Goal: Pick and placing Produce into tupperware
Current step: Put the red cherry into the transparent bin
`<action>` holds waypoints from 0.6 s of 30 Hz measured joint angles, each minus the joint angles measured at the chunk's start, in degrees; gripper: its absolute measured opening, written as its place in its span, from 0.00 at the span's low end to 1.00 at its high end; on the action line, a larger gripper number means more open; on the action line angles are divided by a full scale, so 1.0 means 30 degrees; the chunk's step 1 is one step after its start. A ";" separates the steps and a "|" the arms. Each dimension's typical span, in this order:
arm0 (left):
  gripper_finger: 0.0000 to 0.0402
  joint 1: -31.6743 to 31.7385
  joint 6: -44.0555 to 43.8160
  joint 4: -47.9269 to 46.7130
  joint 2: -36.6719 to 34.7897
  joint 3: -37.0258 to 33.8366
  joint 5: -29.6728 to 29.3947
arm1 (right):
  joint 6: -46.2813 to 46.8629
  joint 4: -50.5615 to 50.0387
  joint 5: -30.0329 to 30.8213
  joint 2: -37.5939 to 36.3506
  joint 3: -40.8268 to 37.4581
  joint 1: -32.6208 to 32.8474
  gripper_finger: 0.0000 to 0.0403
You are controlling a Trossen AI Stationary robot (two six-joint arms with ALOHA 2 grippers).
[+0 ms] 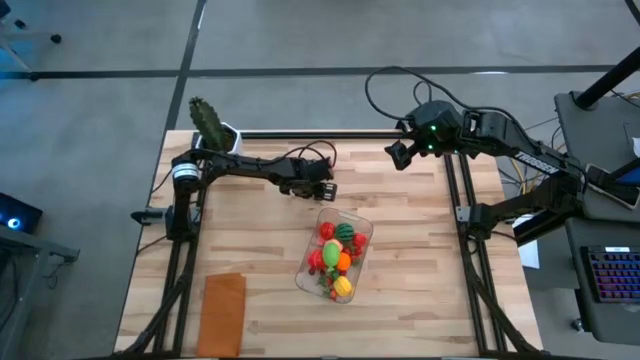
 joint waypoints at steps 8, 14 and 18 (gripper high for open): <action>0.20 0.0007 0.0029 0.0025 0.0000 0.0000 -0.0040 | -0.0004 -0.0003 0.0000 0.0000 0.0000 -0.0002 0.90; 0.20 0.0004 0.0047 0.0098 0.0000 0.0000 0.0130 | 0.0000 -0.0003 0.0000 0.0000 0.0000 0.0005 0.90; 0.20 -0.0015 0.0140 0.0031 0.0000 0.0080 0.0346 | 0.0000 -0.0003 0.0000 0.0000 0.0000 -0.0002 0.90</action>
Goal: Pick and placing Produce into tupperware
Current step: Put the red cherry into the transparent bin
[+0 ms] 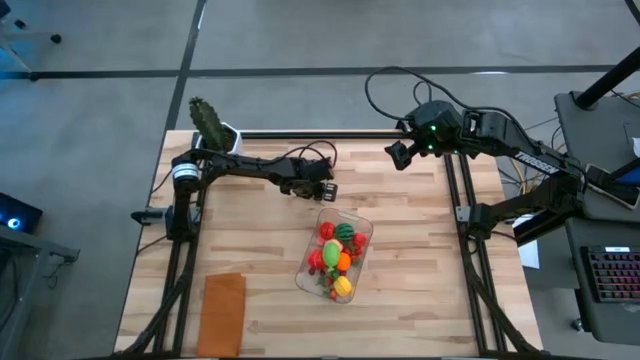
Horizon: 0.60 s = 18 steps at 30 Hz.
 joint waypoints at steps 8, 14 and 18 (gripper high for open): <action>0.20 -0.0058 0.0539 -0.0153 -0.1897 0.0342 -0.0939 | -0.0005 -0.0236 0.0000 0.0000 0.0000 0.0000 0.90; 0.20 -0.1132 0.3658 0.0929 -0.5495 0.0305 -0.1580 | -0.0529 -0.0299 -0.0015 -0.0007 0.0000 0.0007 0.90; 0.20 -0.2790 0.4411 0.2241 -0.7207 0.0270 0.1148 | -0.0945 -0.0291 -0.0094 -0.0007 0.0000 0.0007 0.90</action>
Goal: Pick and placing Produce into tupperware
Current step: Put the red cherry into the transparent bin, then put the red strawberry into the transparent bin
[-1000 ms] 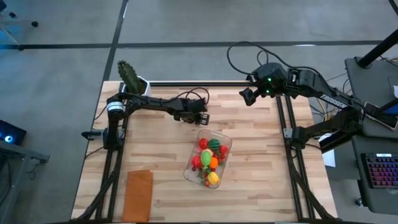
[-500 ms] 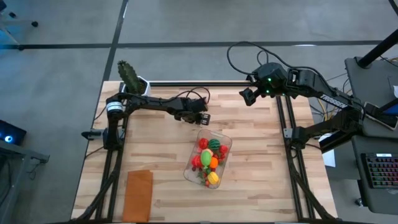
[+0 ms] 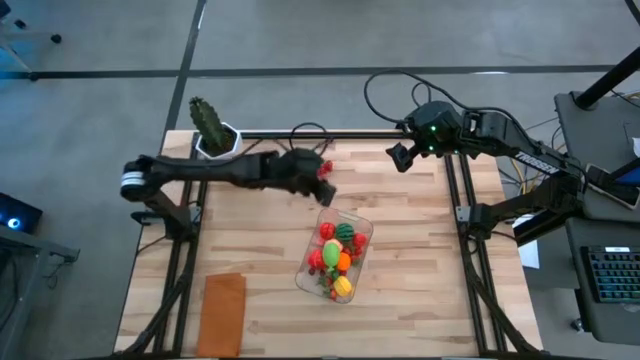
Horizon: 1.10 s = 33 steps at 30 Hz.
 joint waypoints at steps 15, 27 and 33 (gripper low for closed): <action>0.25 -0.4727 -0.4138 0.0927 0.2835 -0.0335 0.1313 | -0.0920 0.0016 -0.1073 0.0029 -0.0470 0.0007 0.90; 0.69 -0.4778 -0.5179 -0.0552 0.2353 -0.0321 0.1092 | -0.0603 0.1606 -0.3971 0.0772 -0.2487 0.0007 0.90; 0.69 -0.5119 -0.6869 -0.6415 -0.0435 -0.0396 -0.3568 | -0.0345 0.3761 -0.5079 0.3996 -0.2856 -0.0759 0.90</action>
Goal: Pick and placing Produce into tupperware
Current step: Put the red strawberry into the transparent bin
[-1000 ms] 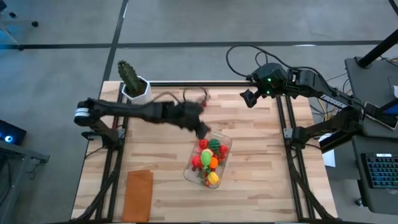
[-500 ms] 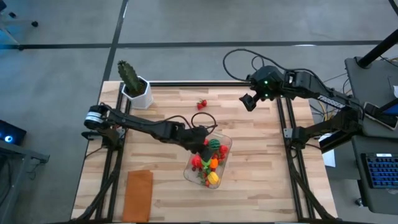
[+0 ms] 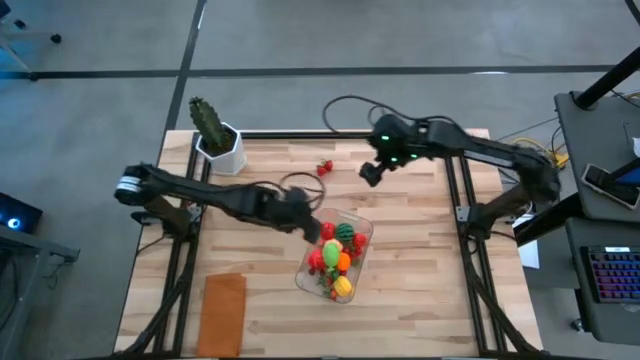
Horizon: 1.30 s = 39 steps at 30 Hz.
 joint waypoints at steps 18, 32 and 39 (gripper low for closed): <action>0.68 -0.0841 -0.3051 -0.4292 -0.8316 -0.4618 -0.4970 | -0.1110 0.1477 -0.2360 1.2738 0.7407 -0.2027 0.90; 0.68 -0.0768 -0.4749 -0.4127 -1.1016 -0.7753 -0.5675 | -0.1434 -0.2939 -0.1837 1.7907 1.4458 -0.3457 0.72; 0.68 -0.0756 -0.4763 -0.4098 -1.1284 -0.8085 -0.5951 | -0.1434 -0.3165 -0.1843 1.8626 1.4608 -0.3444 0.65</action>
